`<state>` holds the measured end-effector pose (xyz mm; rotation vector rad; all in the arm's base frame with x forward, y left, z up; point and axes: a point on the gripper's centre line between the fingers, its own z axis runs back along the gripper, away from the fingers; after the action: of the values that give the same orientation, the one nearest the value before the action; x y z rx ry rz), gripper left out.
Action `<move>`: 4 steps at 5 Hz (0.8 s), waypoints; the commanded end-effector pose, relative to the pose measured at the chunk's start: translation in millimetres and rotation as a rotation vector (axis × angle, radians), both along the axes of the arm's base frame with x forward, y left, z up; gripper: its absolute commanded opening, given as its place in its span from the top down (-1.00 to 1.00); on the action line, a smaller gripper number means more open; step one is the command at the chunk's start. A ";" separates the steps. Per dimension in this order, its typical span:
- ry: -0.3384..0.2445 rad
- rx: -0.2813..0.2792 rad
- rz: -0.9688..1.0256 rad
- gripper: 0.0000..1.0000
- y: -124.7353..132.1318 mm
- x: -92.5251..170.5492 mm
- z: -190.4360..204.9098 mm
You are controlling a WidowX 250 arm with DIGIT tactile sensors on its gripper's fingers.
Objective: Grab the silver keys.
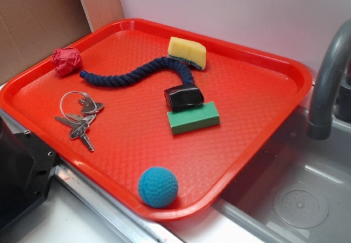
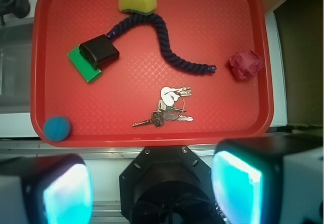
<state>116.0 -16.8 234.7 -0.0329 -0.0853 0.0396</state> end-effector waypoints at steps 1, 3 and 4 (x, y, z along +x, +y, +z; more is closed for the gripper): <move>0.000 0.000 0.000 -1.00 0.0 0.0 0.0; -0.037 -0.085 0.117 -1.00 26.9 12.6 -100.4; -0.015 -0.092 0.159 -1.00 35.7 24.0 -135.1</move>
<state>136.9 14.5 93.6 -0.1301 -0.0691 0.1872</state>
